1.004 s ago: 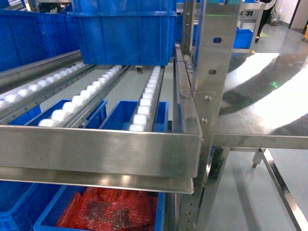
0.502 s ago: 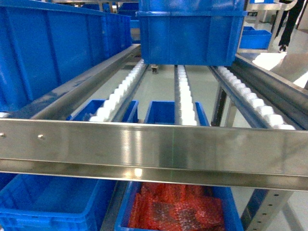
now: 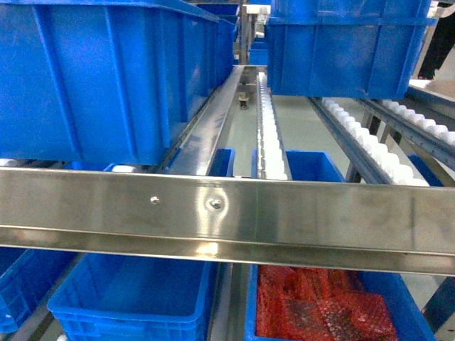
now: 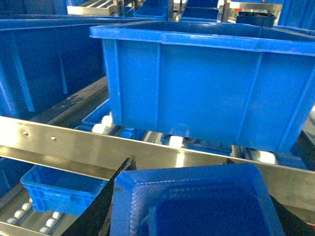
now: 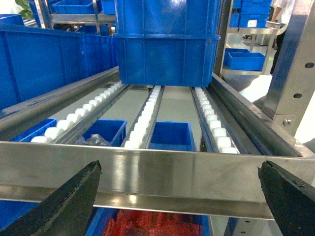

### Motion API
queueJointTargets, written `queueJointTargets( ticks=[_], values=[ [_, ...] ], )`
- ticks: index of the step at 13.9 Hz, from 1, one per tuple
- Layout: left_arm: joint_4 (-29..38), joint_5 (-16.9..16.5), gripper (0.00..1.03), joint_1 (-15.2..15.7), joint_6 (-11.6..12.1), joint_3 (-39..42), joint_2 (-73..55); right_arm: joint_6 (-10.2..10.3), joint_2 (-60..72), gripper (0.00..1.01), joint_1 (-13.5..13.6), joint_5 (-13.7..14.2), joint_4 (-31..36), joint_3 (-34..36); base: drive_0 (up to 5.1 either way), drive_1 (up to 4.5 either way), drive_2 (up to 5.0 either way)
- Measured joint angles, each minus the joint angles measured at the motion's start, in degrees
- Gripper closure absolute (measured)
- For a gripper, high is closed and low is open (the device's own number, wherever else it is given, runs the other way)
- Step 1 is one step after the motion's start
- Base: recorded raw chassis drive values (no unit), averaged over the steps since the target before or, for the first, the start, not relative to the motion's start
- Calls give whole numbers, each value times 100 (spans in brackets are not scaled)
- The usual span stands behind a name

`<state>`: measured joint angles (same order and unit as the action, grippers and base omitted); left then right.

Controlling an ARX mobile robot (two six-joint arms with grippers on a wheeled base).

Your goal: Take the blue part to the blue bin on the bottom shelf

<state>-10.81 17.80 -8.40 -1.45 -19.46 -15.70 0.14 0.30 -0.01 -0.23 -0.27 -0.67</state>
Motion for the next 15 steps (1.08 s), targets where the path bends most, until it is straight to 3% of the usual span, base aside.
queueJointTargets(
  ticks=[8,15],
  values=[
    [11,-2,60,4,0,0,0,2,0,3,0,7,-2,0,-498,247,247],
    [20,0,60,4,0,0,0,2,0,3,0,9,15,0,0,0,0]
  ],
)
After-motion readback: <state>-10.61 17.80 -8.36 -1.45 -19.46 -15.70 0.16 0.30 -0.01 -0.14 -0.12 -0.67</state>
